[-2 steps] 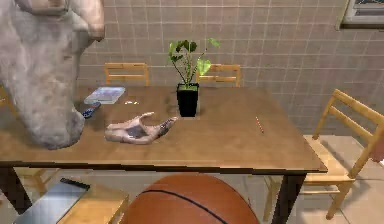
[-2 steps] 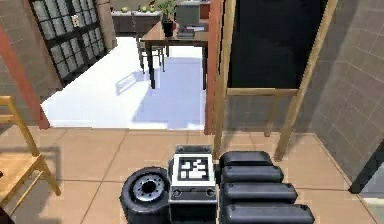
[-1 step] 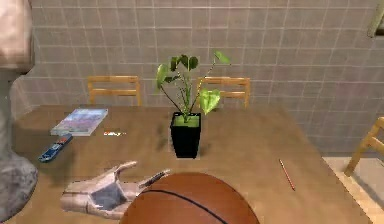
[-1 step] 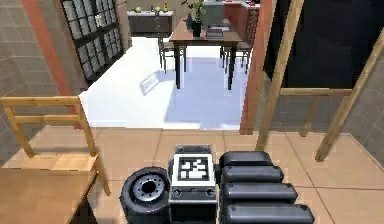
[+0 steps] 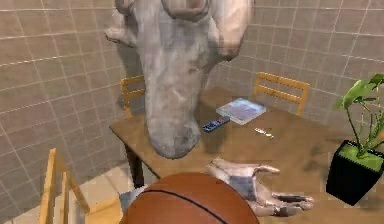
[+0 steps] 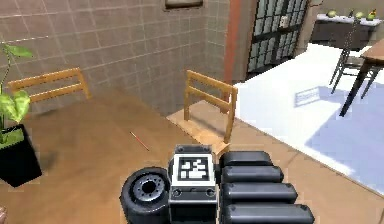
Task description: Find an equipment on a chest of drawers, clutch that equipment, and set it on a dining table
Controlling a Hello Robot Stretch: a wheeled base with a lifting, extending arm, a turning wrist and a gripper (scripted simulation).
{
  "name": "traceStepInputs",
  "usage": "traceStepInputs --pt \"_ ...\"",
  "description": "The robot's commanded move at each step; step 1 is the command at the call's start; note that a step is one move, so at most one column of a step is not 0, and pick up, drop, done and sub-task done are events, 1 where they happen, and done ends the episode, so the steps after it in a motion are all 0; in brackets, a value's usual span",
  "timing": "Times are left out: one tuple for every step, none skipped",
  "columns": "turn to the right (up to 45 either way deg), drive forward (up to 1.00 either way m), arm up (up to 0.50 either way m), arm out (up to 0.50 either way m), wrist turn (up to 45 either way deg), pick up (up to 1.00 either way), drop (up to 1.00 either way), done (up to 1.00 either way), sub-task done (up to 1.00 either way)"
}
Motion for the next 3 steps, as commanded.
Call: traceStepInputs --pt "-45.0 0.0 0.0 0.0 0.0 0.0 0.0 0.0 0.0" --pt "0.0 0.0 0.0 0.48 0.0 0.0 0.0 0.0 0.0" --pt "0.0 0.0 0.0 0.0 45.0 0.0 0.0 0.0 0.0"
